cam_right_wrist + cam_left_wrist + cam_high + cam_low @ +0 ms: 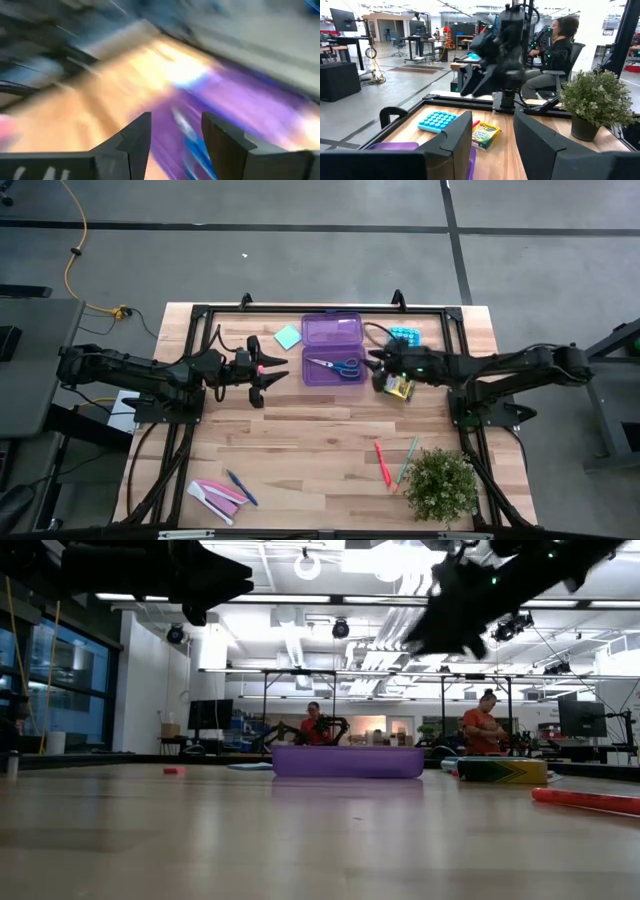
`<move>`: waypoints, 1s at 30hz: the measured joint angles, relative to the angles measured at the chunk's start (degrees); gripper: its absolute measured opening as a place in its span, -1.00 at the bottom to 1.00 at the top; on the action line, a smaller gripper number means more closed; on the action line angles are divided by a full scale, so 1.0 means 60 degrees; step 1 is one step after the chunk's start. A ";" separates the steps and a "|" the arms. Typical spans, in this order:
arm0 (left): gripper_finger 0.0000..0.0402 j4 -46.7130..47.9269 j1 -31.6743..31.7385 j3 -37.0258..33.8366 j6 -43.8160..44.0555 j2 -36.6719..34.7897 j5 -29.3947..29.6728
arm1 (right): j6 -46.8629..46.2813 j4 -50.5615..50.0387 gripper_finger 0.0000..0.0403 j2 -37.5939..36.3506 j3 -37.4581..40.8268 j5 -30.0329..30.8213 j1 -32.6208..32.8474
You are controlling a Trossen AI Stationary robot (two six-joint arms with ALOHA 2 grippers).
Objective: Pack school essentials
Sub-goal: Put the yellow crayon box into the violet supply box
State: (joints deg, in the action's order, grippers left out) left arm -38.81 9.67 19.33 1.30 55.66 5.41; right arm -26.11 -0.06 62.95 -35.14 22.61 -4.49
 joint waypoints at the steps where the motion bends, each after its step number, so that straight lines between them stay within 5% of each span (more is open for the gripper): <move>1: -0.33 0.0000 -0.0002 0.0000 0.0009 0.0000 0.0000 | -0.0618 -0.1285 -0.17 0.0107 -0.0346 0.0227 -0.0003; 7: -0.33 0.0007 -0.0003 -0.0004 0.0098 0.0006 -0.0004 | -0.3083 -0.6501 -0.17 0.0508 -0.1303 0.0029 0.0020; 15: -0.34 0.0067 -0.0003 -0.0004 0.0102 0.0015 -0.0007 | -0.6599 -1.0311 -0.17 0.0506 -0.1044 -0.0047 0.1015; 22: -0.34 0.0080 -0.0003 -0.0004 0.0357 0.0015 -0.0029 | -0.7889 -0.8400 -0.17 0.0493 0.0307 -0.0712 0.1532; 30: -0.33 0.0080 -0.0002 -0.0004 0.0502 0.0011 -0.0037 | -0.8134 -0.6302 -0.17 0.0489 0.1174 -0.0319 0.1234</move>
State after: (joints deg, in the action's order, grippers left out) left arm -38.33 9.66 19.31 4.31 55.72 5.19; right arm -74.92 -37.87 65.89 -28.10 20.70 2.91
